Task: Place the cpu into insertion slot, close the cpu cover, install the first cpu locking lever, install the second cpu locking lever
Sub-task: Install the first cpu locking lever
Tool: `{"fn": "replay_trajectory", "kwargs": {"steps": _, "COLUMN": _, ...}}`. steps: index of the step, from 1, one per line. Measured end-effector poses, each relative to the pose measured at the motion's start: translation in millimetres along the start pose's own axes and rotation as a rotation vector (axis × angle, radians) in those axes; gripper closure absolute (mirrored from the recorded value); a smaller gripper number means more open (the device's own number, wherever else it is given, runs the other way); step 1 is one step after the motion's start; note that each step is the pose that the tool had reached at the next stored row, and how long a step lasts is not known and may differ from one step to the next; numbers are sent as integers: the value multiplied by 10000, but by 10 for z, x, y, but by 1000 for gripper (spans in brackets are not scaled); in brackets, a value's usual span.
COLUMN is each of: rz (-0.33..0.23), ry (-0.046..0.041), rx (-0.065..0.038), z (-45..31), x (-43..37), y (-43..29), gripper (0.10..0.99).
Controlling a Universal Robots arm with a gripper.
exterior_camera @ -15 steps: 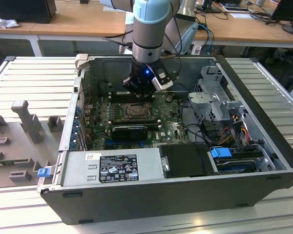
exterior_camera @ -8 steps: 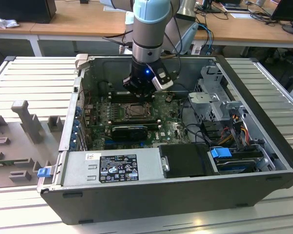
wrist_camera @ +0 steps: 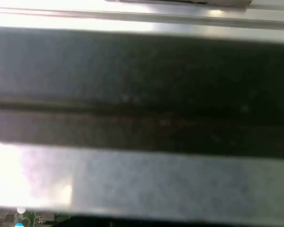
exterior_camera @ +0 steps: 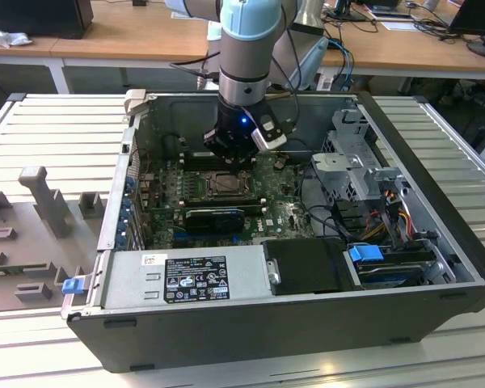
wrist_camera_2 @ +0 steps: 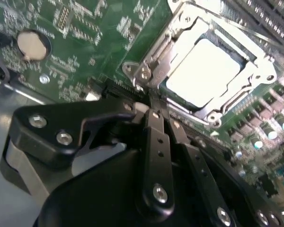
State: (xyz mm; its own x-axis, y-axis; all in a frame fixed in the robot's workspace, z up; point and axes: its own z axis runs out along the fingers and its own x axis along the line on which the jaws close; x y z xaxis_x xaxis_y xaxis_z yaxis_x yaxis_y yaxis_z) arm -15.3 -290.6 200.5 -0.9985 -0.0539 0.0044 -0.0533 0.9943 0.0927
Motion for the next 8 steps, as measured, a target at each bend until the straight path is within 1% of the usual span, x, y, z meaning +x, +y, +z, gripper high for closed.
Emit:
{"fn": "replay_trajectory", "kwargs": {"steps": 3, "rz": 1, "ry": -3, "rx": -9, "z": -10, "x": 0, "y": 1, "gripper": 980}}
{"fn": "replay_trajectory", "kwargs": {"steps": 8, "rz": 0, "ry": -2, "rx": -12, "z": -49, "x": 0, "y": 7, "gripper": 980}}
